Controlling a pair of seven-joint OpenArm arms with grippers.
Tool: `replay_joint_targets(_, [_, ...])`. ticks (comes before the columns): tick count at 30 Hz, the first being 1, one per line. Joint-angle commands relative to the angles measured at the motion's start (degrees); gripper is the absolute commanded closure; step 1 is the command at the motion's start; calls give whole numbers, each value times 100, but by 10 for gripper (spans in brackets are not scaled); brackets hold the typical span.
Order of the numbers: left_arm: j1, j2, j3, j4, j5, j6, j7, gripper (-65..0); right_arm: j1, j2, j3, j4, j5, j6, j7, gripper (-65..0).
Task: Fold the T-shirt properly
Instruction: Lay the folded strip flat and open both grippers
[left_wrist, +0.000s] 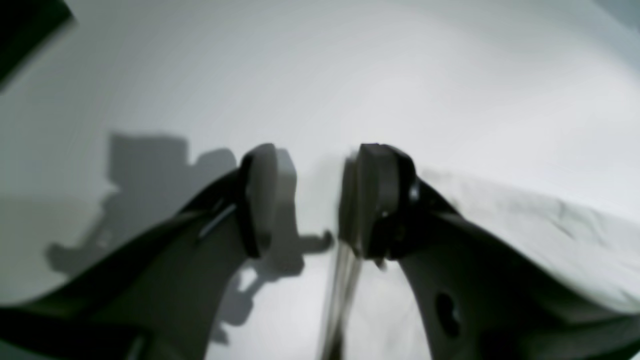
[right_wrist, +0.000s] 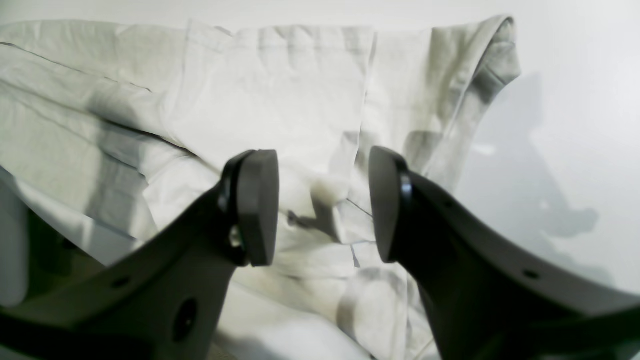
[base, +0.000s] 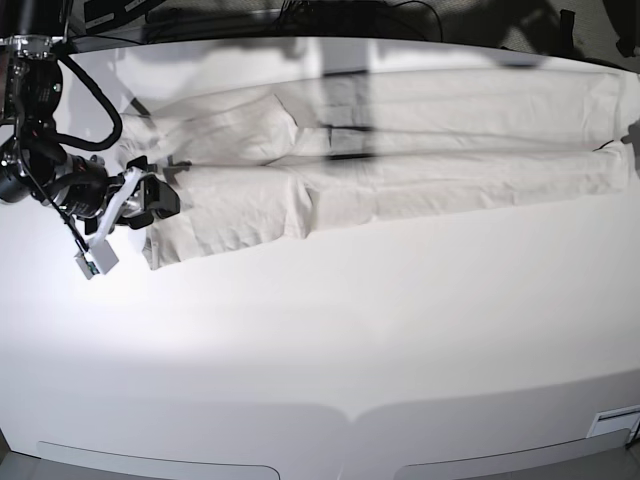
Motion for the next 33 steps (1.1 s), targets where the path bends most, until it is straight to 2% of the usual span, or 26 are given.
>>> replay_joint_targets(1, [-13,-125,-42,79,-236,-164,50,-267,63,92,39,98,72,4,72,-295])
replay_joint_targets(7, [-11,-83,-42,76,-922,-191,1123,-267,63,94,39,98,72,7,-22,-295])
replay_joint_targets(11, [-33,118,-39,-24,-887,-191,1145,-267,66,94,39,98,72,7,-22,-295])
replay_joint_targets(16, [-48,337,-37,-555,-144,-191,313,-267,63,94,42,98,70,35,-37,-295])
replay_joint_targets(19, [-50,372,-35,-841,-186,-191,269,-266,66,94,42,98,72,157,-28,-295])
replay_joint_targets(23, [-98,413,-35,-1150,-437,-191,271,-266,68,94,42,98,72,155,96,-295])
replay_joint_targets(26, [-208,459,-31,-1327,-662,-191,372,-266,68,94,42,98,72,155,96,-295])
replay_joint_targets(30, [-466,463,-31,-1478,-1189,-191,1029,-266,68,96,42,98,52,155,94,-295])
replay_joint_targets(33, [-654,525,-31,-1478,-1316,-191,1340,-266,68,94,42,98,52,155,94,-295])
